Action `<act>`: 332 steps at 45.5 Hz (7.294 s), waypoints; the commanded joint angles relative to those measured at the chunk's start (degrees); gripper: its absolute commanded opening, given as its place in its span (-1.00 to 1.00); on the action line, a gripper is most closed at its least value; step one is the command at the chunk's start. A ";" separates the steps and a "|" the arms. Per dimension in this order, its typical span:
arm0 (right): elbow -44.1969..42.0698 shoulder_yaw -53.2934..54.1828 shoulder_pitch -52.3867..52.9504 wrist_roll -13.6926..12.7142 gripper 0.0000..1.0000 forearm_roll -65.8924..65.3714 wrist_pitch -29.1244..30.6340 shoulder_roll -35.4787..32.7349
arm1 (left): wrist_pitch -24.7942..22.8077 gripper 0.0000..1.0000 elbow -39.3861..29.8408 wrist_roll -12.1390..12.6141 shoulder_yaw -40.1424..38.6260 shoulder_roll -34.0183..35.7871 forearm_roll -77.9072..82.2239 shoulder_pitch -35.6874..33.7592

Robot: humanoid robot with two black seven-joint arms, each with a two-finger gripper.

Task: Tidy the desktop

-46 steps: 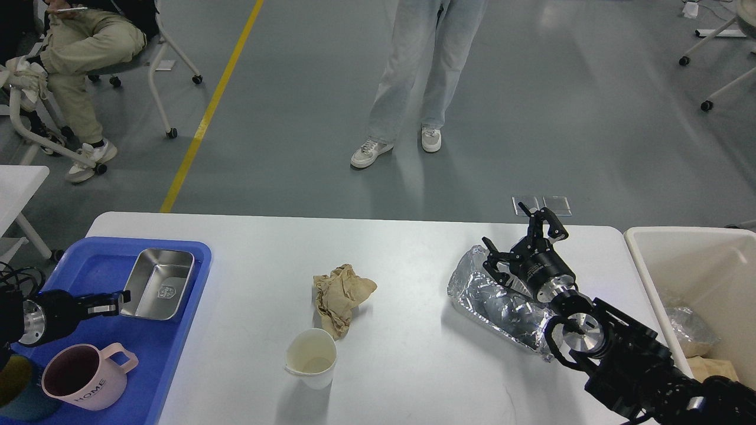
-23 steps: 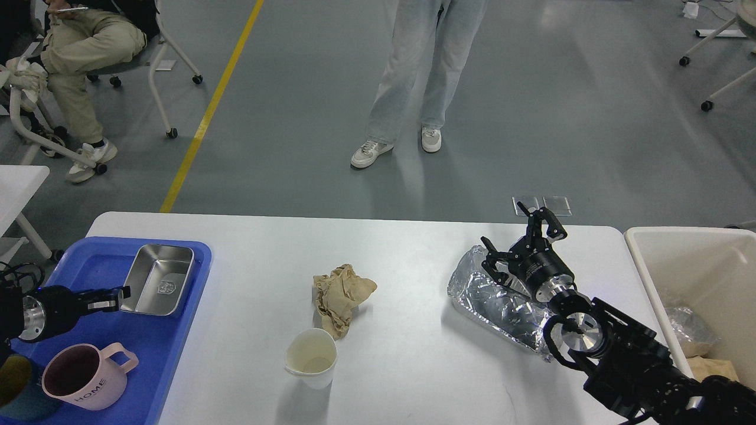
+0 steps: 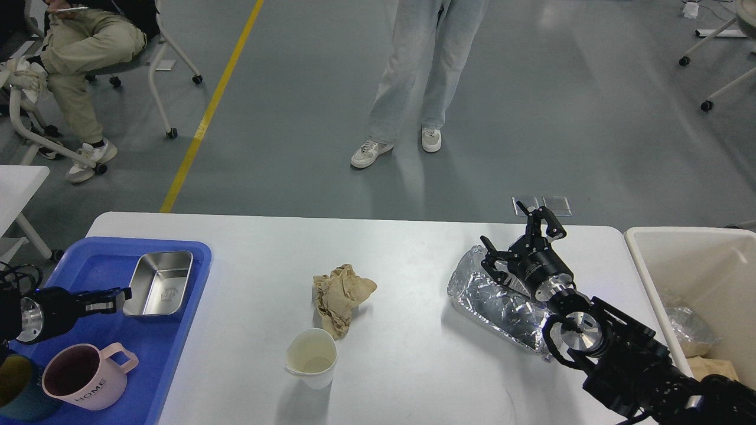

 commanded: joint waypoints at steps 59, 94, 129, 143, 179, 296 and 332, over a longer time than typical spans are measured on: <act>0.00 -0.18 1.78 -0.44 1.00 -0.09 -1.30 -1.50 | -10.63 0.92 -0.18 19.77 -40.52 -7.21 -44.03 -24.87; 0.26 -0.18 4.85 -0.62 1.00 -5.01 -3.94 -3.25 | -44.04 0.94 -0.36 22.15 -76.05 -14.50 -54.65 -6.77; 2.28 -0.18 7.14 2.46 1.00 -9.40 -7.10 -11.60 | -23.03 0.94 -0.36 36.12 -89.06 -17.67 -67.23 -3.87; 10.71 -20.54 10.12 3.16 1.00 -20.83 -7.01 -23.99 | -21.80 0.94 -0.44 33.14 -88.62 -18.64 -66.53 -4.22; 56.41 -79.72 52.75 2.29 1.00 -41.29 -6.22 -63.62 | -22.41 0.94 -0.71 34.01 -88.53 -18.02 -66.53 -4.75; 30.94 -69.17 23.66 -12.75 0.96 -39.38 -15.36 -26.72 | -22.41 0.94 -0.80 34.10 -85.72 -17.14 -66.53 -3.69; 29.00 -72.33 22.08 -7.30 -1.00 -40.52 -13.69 -24.26 | -22.41 0.94 -0.80 34.10 -85.72 -16.79 -66.53 -3.69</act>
